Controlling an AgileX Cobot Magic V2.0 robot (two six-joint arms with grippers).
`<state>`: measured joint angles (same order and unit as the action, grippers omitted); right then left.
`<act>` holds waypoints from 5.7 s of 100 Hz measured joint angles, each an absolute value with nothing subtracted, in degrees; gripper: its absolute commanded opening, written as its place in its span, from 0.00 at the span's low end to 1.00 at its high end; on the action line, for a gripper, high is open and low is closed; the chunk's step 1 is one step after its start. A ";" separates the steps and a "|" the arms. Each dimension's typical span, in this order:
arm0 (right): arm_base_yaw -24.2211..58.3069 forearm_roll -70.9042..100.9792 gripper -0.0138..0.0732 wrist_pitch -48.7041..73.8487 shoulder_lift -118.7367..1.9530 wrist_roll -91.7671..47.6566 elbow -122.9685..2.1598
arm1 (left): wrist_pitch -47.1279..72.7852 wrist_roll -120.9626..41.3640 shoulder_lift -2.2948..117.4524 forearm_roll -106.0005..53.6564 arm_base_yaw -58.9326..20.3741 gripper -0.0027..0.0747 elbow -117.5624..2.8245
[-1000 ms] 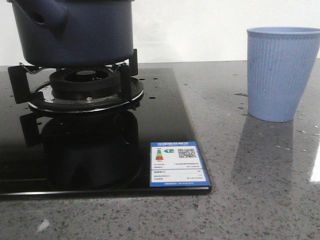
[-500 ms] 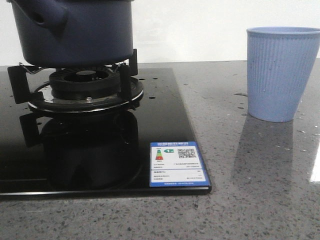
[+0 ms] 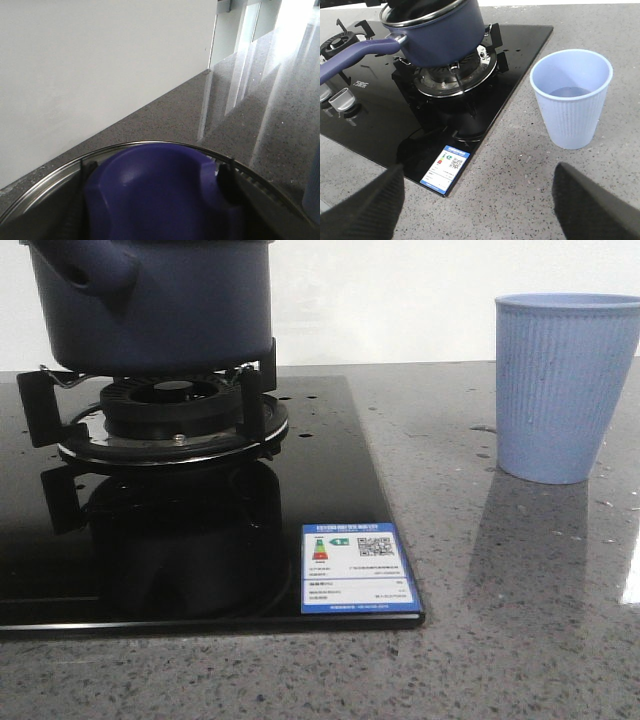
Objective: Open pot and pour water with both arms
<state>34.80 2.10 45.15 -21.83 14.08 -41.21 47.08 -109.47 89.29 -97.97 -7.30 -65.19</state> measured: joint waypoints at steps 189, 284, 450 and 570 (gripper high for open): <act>18.67 -14.11 0.86 -2.51 -42.03 14.49 -23.09 | 48.07 -106.93 58.71 -97.93 -5.62 0.40 -65.19; 18.64 -12.05 0.86 -21.42 -64.78 14.57 -22.97 | 48.07 -106.83 58.71 -97.93 -5.62 0.40 -65.19; 18.54 -7.06 0.45 -46.67 -81.65 7.63 -22.97 | 43.97 -102.64 57.51 -93.94 -5.62 0.40 -65.19; 33.66 -31.06 0.45 0.85 -83.87 13.61 -74.35 | 30.10 -96.74 56.66 -96.43 -5.62 0.40 -60.46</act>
